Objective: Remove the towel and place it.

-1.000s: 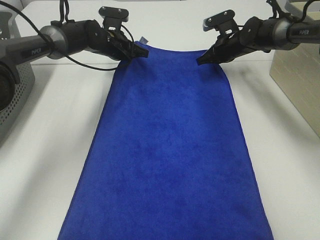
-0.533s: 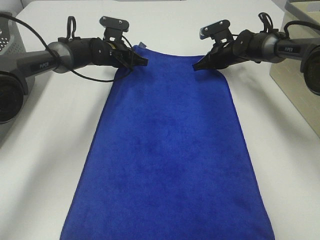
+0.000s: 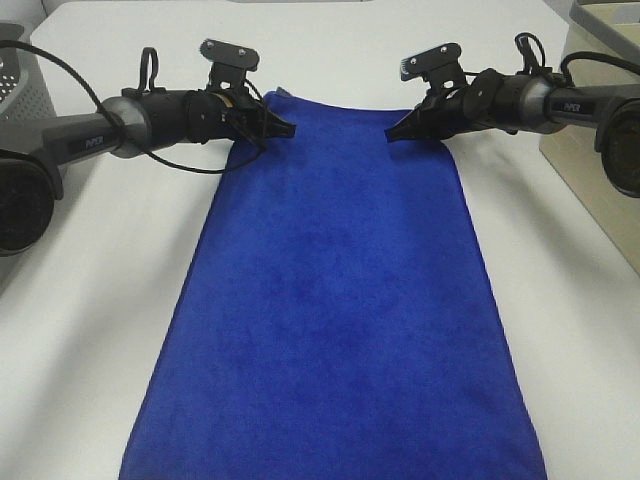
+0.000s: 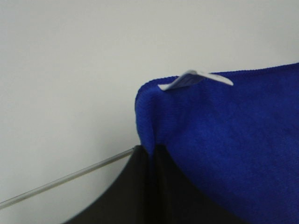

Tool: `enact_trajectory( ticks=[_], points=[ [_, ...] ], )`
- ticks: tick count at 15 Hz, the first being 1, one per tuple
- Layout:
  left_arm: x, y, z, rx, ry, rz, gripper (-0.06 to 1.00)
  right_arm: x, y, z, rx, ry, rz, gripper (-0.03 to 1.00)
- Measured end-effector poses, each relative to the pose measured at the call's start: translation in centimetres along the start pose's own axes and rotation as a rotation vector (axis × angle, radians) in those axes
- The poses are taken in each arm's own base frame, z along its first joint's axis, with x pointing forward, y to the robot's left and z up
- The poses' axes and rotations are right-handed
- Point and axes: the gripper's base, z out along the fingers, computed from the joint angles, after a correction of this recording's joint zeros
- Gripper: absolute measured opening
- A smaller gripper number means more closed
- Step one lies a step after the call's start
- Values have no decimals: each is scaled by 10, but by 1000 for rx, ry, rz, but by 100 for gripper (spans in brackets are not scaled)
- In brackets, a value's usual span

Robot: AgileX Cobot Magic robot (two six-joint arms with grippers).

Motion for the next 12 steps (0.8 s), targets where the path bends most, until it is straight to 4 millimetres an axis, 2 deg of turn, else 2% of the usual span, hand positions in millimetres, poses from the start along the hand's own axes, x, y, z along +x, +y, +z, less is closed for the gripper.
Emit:
enact_trajectory(
  ticks=[2,3,5,7,9,12],
  points=[
    [5,0,2,-2,0,1,3,0,0,0,2,-2,-1,0],
    [8,0,3,-3,-1,2,5,0,0,0,2,-3,-1,4],
    [14,0,6,-4,7,6,12,0,0,0,3,-4,-5,17],
    [14,1,6,-11,-16,29,20,-1,-1,0,14,-12,-33,39],
    [11,5,6,-26,-52,61,29,-4,-4,0,41,-47,-45,55],
    [10,24,6,-59,-78,68,36,-6,-5,-1,55,-64,-63,61]
  ],
)
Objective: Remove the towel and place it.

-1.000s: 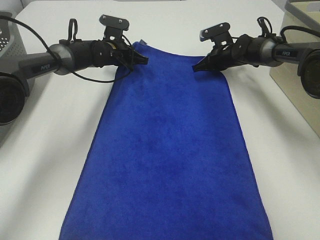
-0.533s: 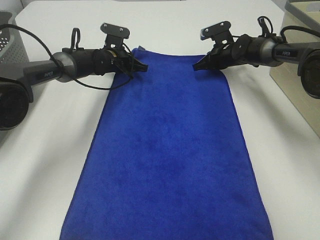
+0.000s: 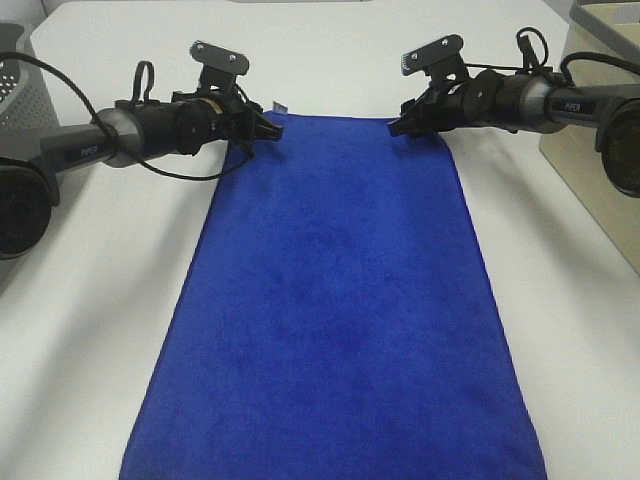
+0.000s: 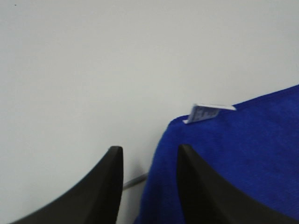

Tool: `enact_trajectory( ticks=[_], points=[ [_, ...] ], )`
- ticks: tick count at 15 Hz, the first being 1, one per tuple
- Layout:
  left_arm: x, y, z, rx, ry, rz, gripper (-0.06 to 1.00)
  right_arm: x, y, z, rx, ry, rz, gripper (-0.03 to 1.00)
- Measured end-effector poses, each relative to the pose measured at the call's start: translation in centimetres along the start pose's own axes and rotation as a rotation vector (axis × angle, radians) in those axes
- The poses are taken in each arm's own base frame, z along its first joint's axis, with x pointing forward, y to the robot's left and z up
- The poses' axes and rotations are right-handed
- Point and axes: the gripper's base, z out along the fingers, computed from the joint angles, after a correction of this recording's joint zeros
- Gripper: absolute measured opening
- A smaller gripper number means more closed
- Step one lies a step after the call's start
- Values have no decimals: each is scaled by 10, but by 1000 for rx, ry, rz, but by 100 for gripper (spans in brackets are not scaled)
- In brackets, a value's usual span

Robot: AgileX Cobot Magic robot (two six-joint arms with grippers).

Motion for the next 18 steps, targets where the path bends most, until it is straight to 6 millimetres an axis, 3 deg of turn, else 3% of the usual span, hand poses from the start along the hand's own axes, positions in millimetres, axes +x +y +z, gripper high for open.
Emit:
enact_trajectory(
  ticks=[3,7,8,12,16,18],
  points=[
    [2,16,0,-26,-1,4,37,-6,-1,-3,0,-7,-12,61],
    [-3,20,-2,-31,-6,9,37,-33,-6,-23,-35,0,-19,61],
    [-23,22,-10,-18,28,9,37,-55,-7,-45,-97,44,-26,61],
    [-79,28,-44,31,184,-26,40,-90,-6,-95,-245,177,-33,61],
    [-128,32,-90,66,369,-120,71,-112,-14,-148,-257,366,46,71],
    [-146,33,-115,85,459,-121,75,-123,-22,-178,-193,462,102,74]
  ],
)
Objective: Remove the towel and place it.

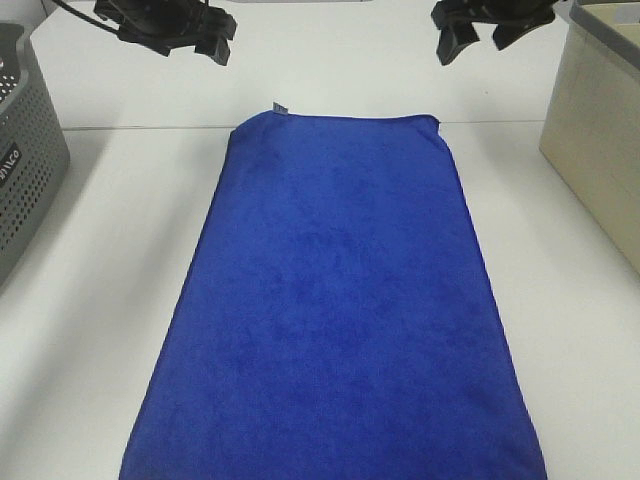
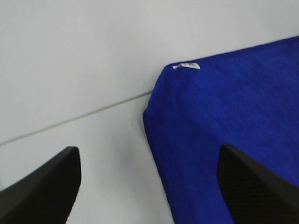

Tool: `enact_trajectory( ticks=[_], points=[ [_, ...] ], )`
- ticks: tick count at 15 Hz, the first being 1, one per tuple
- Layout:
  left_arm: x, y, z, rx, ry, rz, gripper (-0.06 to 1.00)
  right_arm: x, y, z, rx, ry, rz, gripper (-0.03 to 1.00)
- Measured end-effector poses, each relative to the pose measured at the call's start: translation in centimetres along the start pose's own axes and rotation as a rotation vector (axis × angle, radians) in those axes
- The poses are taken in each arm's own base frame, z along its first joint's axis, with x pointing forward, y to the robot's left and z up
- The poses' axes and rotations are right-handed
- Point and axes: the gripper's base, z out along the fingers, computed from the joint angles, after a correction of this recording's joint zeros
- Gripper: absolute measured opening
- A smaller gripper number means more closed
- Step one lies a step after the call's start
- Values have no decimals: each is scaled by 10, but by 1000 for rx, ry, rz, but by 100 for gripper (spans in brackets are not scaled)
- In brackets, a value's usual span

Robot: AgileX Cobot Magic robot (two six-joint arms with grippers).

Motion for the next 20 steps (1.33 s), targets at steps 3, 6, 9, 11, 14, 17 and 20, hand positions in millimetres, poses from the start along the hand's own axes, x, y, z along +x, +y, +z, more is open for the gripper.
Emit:
enact_trajectory(
  ticks=[3,6,9,11,14,17,20],
  points=[
    [-7,-3,-43,11,90,-25,75,10,6,-60,12,117,47,75],
    [-11,1,-76,-55,151,-25,75,9,5,-100,36,64,100,75],
    [-11,31,-104,-160,184,-52,75,16,-18,-141,81,-9,215,75],
    [-12,61,-122,-180,166,-110,75,30,-27,-167,121,-26,260,75],
    [-12,71,-153,-158,137,-165,75,68,-12,-192,116,23,270,75],
    [6,70,-195,-166,159,-237,76,129,14,-225,111,61,301,75],
    [53,66,-238,-186,242,-271,76,199,41,-250,110,67,323,75]
  ],
)
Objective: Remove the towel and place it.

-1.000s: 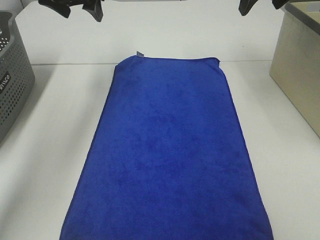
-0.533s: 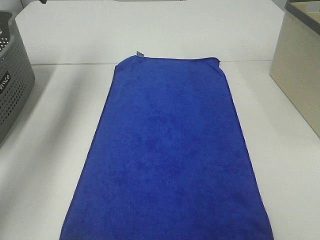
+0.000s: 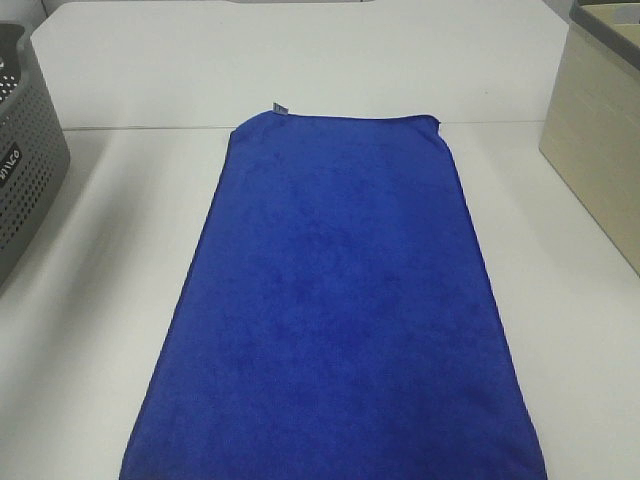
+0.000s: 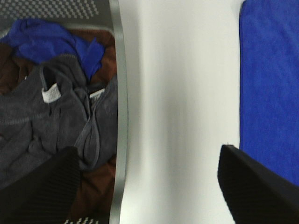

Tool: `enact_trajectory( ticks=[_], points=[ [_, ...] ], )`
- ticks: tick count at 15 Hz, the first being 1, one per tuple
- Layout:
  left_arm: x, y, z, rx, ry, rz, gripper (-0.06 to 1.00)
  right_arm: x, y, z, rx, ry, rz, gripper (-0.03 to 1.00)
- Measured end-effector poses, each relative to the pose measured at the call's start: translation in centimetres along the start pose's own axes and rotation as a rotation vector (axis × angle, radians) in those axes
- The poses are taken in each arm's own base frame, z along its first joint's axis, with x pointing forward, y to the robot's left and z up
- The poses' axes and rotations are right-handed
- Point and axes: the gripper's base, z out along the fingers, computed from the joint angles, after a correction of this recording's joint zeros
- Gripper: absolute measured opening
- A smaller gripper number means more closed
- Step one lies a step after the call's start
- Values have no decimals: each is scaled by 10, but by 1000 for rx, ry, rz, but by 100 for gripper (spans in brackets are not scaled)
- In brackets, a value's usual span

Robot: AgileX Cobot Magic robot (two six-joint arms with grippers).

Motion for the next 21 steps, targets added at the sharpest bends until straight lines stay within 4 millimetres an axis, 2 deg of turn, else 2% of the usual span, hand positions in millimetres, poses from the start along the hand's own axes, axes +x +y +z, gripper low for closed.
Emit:
enact_trajectory(
  ticks=[4,8,9,11,15,19,21],
  points=[
    [78,3,-52,2,-53,-3,76,87,2,-29,-5,-123,-2,75],
    [156,6,-89,8,-183,-5,76,157,3,-56,-15,-342,35,75],
    [194,8,-100,-1,-254,12,76,181,3,-56,-18,-402,34,75],
    [233,10,-107,-6,-321,20,76,200,2,-49,-17,-431,28,75],
    [306,17,-119,-49,-506,32,76,230,1,-20,-6,-437,-23,75],
    [353,21,-122,-68,-603,28,76,250,0,6,1,-445,-54,75],
    [370,22,-121,-68,-632,21,76,250,-1,20,8,-418,-80,75]
  ],
)
